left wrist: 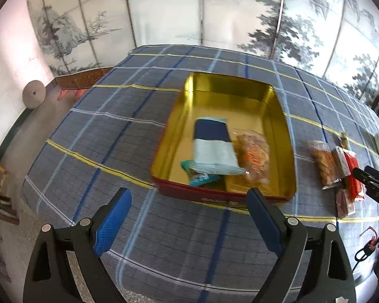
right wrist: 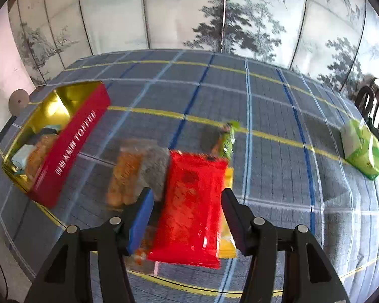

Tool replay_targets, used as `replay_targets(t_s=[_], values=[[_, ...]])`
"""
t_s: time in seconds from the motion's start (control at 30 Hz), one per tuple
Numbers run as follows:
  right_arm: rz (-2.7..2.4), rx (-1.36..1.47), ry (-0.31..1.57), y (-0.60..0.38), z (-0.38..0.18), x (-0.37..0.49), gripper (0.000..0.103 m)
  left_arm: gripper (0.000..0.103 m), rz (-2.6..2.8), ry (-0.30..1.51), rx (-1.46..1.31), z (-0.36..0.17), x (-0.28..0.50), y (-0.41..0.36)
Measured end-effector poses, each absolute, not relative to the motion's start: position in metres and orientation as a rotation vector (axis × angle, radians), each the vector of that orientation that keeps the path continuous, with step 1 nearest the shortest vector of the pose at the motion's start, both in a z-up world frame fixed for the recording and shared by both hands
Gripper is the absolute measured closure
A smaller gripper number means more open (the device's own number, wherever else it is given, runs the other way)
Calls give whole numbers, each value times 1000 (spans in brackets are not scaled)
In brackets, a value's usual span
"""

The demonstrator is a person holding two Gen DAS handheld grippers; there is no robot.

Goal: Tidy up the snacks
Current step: 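Grasp the red wrapped snack on the table with the right gripper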

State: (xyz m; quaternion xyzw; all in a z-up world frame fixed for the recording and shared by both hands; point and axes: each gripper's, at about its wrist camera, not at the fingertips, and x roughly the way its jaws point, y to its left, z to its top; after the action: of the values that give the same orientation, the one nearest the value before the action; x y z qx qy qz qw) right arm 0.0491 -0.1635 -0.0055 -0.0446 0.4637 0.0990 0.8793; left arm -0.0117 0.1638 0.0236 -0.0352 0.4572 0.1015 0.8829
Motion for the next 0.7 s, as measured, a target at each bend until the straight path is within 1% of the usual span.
replay_targets(t_s=[0.1,0.2,0.4,0.53,0.57,0.7], values=[[204,-75,985,-169,-14,51,46,13,199,957,-59,23,-12,154],[205,-57,985,-172,-17,52,44,13,193,961,-50,23,-12,148],[218,-29,1006,-175,-28,58,44,12,183,973,-32,22,-14,134],[215,-57,989,-173,-29,56,44,12,176,979,-20,21,-13,125],[212,-65,985,-172,-30,56,44,12,174,980,-19,21,-13,122],[230,-87,963,-171,-28,52,54,12,151,985,-10,21,-12,111]])
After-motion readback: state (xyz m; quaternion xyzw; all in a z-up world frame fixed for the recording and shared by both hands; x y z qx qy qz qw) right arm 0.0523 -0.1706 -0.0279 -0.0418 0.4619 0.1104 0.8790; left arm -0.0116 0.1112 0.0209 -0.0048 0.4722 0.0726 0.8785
